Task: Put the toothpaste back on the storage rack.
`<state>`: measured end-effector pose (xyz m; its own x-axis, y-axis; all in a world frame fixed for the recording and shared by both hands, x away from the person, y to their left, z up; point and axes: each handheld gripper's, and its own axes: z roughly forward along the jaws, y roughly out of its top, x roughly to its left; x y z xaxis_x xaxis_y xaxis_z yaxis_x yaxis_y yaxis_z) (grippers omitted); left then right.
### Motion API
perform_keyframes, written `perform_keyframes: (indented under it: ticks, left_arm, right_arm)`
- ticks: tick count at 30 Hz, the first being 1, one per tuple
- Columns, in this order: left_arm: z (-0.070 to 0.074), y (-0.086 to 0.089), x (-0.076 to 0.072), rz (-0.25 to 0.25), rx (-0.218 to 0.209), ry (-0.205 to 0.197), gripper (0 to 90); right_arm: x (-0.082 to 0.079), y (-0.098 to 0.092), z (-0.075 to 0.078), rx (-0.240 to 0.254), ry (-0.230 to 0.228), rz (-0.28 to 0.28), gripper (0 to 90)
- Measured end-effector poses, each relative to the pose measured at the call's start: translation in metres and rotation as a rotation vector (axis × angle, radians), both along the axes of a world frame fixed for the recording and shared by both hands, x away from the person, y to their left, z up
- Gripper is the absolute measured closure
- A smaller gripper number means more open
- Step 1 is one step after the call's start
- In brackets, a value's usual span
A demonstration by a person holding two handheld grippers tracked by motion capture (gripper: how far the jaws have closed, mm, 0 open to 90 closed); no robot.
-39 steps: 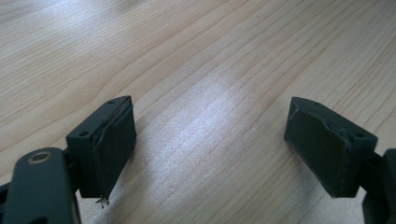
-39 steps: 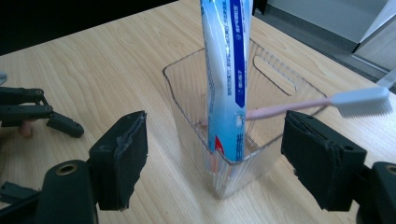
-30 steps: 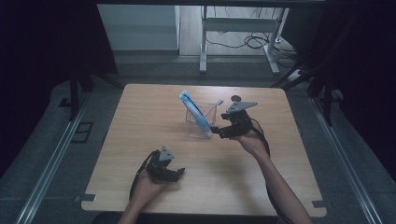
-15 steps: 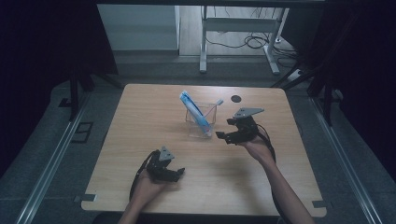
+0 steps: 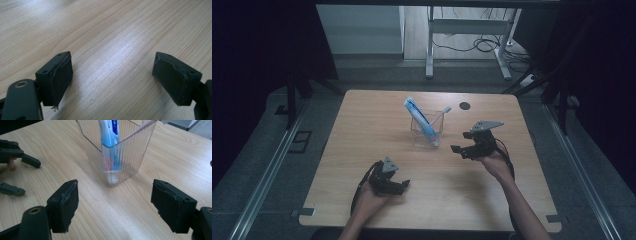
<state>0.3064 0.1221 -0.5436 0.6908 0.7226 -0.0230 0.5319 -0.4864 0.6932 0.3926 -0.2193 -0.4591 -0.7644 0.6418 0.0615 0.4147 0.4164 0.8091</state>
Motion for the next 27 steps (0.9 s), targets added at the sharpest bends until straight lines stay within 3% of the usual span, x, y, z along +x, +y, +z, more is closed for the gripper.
perform_keyframes:
  ticks: [27]
  left_arm:
    - [0.000, 0.000, 0.000, -0.001, 0.001, -0.002, 16.7]
  right_arm:
    - [-0.032, -0.032, -0.013, -0.039, -0.025, -0.030, 21.5]
